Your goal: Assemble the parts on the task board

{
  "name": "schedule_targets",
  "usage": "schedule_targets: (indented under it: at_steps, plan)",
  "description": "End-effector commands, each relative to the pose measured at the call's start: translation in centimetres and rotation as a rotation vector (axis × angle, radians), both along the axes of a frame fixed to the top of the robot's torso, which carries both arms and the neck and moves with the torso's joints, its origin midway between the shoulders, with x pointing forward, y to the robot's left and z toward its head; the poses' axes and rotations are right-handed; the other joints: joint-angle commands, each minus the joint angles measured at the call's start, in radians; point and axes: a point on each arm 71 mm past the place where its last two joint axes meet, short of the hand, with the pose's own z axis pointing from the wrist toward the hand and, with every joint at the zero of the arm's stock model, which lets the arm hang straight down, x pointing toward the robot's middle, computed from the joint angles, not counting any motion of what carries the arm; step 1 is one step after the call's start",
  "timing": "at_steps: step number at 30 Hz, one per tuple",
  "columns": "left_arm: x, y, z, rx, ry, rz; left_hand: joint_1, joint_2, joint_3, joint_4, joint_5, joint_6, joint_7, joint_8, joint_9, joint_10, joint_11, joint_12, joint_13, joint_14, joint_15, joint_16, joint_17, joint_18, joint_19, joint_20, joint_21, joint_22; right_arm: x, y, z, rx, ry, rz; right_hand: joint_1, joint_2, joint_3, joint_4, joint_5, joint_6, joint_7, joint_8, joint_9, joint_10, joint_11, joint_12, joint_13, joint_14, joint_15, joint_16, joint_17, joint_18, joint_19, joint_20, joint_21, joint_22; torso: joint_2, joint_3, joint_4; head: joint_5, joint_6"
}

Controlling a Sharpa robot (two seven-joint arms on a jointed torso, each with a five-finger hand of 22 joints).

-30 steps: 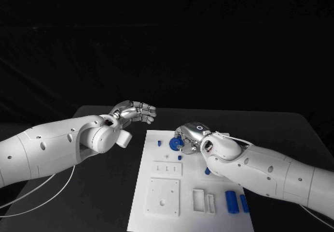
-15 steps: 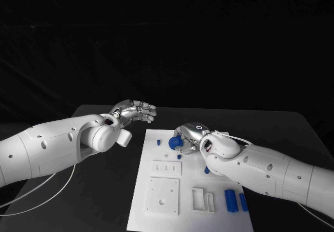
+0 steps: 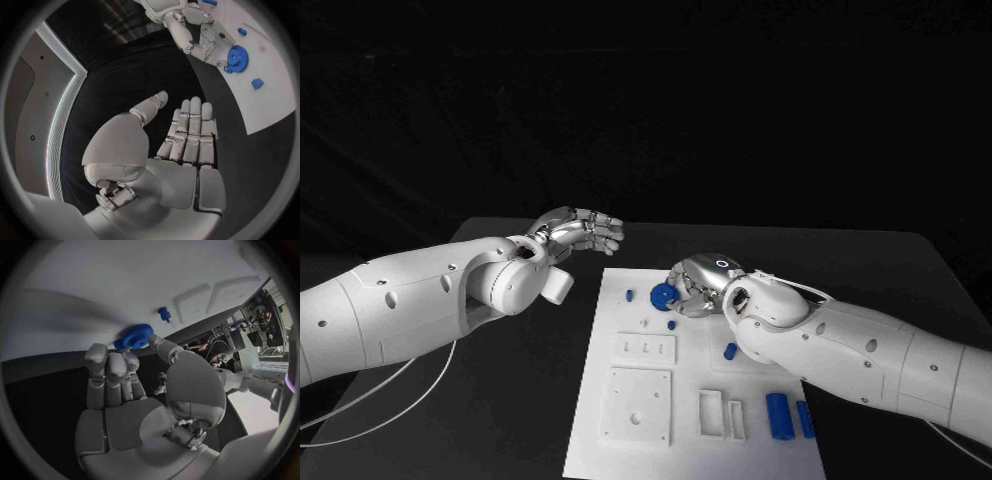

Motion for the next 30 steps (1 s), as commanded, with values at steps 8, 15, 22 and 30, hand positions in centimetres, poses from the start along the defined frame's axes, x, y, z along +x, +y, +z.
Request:
schedule_targets:
  at_steps: [8, 15, 22, 30]
  plan:
    - [0.0, -0.2, 0.1, -0.004, -0.002, -0.021, -0.013, 0.0, 0.0, 0.007, -0.006, -0.007, 0.027, -0.007, -0.001, -0.005, 0.001, -0.007, 0.001, -0.01, 0.0, 0.006, -0.001, 0.016, -0.007, -0.003, 0.003, 0.017, -0.4, -0.9, 0.0, 0.007, 0.006, -0.008, -0.005, 0.002, 0.005, 0.011, 0.0, 0.015, 0.004, 0.003, 0.0, 0.001, -0.001, 0.002, -0.001, 0.0, -0.004, -0.003, 0.002, 0.079, -0.002, -0.01, -0.006, 0.011, 0.0, 0.0017, 0.0011, -0.001, 0.001]
    - [0.0, -0.1, 0.1, -0.004, -0.002, -0.018, -0.013, 0.0, 0.0, 0.008, -0.006, -0.007, 0.027, -0.007, -0.001, -0.005, 0.001, -0.007, 0.001, -0.01, 0.0, 0.006, -0.001, 0.016, -0.007, -0.003, 0.003, 0.017, -0.5, -1.8, 0.0, 0.013, 0.014, -0.017, -0.003, 0.0, 0.008, 0.012, 0.0, 0.022, 0.007, 0.007, 0.001, 0.002, 0.002, 0.003, -0.001, 0.0, -0.001, -0.004, 0.002, 0.079, -0.002, -0.011, -0.006, 0.011, 0.0, 0.001, -0.001, 0.0, 0.001]
    - [0.0, 0.0, 0.1, -0.003, -0.003, -0.013, -0.013, 0.0, 0.0, 0.007, -0.006, -0.007, 0.027, -0.007, -0.001, -0.006, 0.001, -0.008, 0.001, -0.01, 0.0, 0.006, -0.002, 0.017, -0.007, -0.003, 0.003, 0.017, -0.3, -3.7, 0.9, 0.142, 0.005, -0.054, 0.006, -0.005, 0.01, 0.007, 0.001, 0.022, 0.009, 0.007, 0.0, 0.002, 0.003, 0.003, -0.002, 0.0, 0.0, -0.004, 0.003, 0.079, -0.002, -0.012, -0.006, 0.011, -0.001, 0.0018, -0.0003, -0.002, 0.005]
    - [0.0, 0.2, 0.1, -0.003, -0.005, -0.01, -0.013, 0.0, 0.0, 0.008, -0.006, -0.007, 0.027, -0.007, -0.001, -0.006, 0.001, -0.008, 0.001, -0.01, 0.0, 0.006, -0.002, 0.017, -0.007, -0.003, 0.003, 0.017, 0.7, -7.6, 2.6, 0.365, 0.131, -0.082, 0.034, 0.003, -0.009, -0.028, 0.001, 0.008, 0.019, -0.001, -0.005, -0.008, 0.013, 0.002, -0.002, -0.002, 0.01, -0.011, 0.002, 0.079, -0.01, -0.013, -0.011, 0.012, -0.001, 0.0015, -0.0026, -0.006, 0.01]
